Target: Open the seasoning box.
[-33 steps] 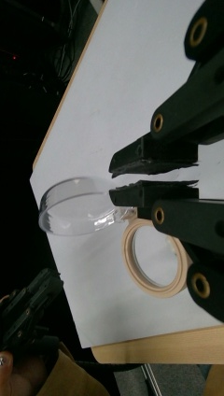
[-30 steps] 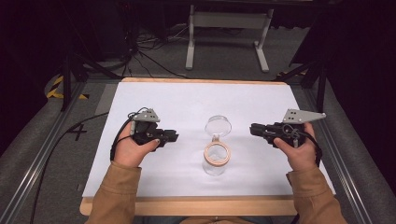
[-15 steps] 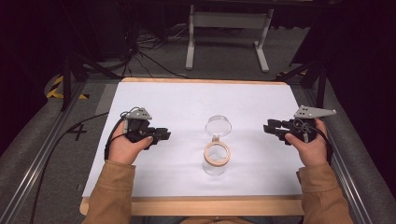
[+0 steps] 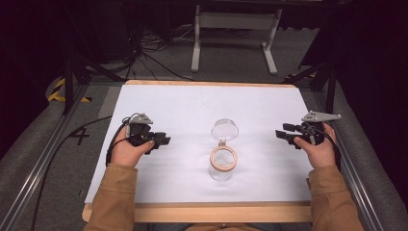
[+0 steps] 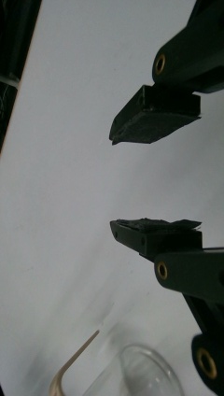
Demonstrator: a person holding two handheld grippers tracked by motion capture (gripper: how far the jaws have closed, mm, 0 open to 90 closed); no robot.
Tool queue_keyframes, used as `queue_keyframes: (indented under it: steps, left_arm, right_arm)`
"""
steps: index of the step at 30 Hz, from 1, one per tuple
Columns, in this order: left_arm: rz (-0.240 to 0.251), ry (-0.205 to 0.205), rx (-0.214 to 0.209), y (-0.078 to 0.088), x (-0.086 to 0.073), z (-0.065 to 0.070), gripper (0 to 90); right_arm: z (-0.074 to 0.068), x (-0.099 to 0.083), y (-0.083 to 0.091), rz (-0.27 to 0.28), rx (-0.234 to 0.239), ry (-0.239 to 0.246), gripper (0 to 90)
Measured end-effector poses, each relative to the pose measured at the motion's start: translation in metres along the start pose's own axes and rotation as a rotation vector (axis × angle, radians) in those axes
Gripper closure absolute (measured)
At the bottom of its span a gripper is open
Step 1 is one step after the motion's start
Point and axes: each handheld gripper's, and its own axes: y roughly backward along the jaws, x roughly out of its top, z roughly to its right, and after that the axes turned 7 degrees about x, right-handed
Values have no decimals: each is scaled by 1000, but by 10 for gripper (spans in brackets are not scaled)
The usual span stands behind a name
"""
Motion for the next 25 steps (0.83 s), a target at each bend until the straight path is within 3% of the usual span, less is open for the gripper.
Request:
queue_keyframes:
  steps: [12,16,23,25]
  left_arm:
    - [-45,20,-5,-18,-12,-12,643]
    - [-51,29,-13,-19,-13,-12,636]
    - [-53,26,-18,-21,-13,-12,605]
    - [-50,27,-19,-20,-13,-11,574]
  right_arm:
    - [22,-28,-23,-112,-22,-42,497]
    - [24,-34,-31,-150,-29,-30,497]
    - [22,-36,-36,-170,-27,-23,488]
    - [19,-32,-33,-138,-27,-18,478]
